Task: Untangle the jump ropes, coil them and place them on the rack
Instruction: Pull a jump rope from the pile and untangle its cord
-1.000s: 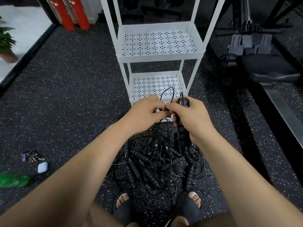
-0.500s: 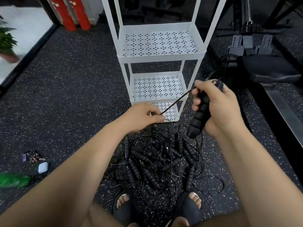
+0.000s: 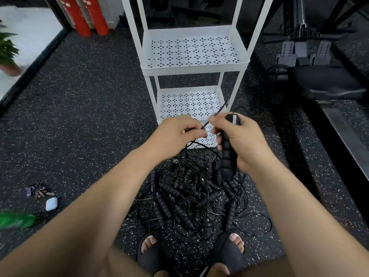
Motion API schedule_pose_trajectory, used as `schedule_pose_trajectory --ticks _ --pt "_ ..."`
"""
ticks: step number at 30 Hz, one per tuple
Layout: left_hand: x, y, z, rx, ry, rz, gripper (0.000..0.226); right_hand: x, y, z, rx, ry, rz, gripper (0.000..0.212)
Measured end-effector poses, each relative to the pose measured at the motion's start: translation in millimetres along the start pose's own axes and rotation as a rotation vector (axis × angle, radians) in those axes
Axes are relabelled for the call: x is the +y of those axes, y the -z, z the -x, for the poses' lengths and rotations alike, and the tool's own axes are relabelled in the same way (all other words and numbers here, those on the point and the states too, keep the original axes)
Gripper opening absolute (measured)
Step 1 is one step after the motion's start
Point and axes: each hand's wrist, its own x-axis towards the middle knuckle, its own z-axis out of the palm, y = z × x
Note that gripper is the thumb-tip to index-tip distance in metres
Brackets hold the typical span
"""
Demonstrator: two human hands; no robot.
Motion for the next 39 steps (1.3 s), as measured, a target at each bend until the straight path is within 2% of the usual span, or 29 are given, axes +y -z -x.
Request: schedule_pose_trajectory --ticks 8,13,17,22,28,34,37,39 --pt "-2.0 -4.1 -1.8 0.02 -0.032 -0.062 0.007 -2.6 -13.3 5.7 0.003 0.072 0.074 0.012" --pt "-4.0 -0.1 -5.7 0.066 0.015 -0.108 0.01 -9.3 -12.2 9.5 0.041 0.09 -0.012 0.01" --pt "-13.6 -0.4 -4.8 -0.006 0.062 -0.257 0.015 -20.6 -6.9 10.6 0.071 0.101 -0.135 0.016" --pt "-25.1 2.9 -2.3 -0.041 0.146 -0.297 0.007 -31.6 3.4 15.2 0.087 0.129 -0.242 0.016" --pt "-14.0 -11.4 -5.5 -0.074 0.147 -0.24 0.027 -32.4 3.3 16.4 0.062 0.097 -0.246 0.013" --pt "-1.5 -41.3 -3.9 -0.096 0.129 -0.201 0.022 -32.4 -3.9 20.1 0.016 0.082 -0.206 0.014" --pt "-3.0 -45.9 -6.2 -0.057 0.171 -0.298 0.028 -34.4 -3.6 22.6 -0.016 0.082 -0.211 0.012" --pt "-5.5 -47.9 -7.8 -0.048 0.201 -0.254 0.029 -36.3 -2.6 24.0 -0.038 0.082 -0.235 0.012"
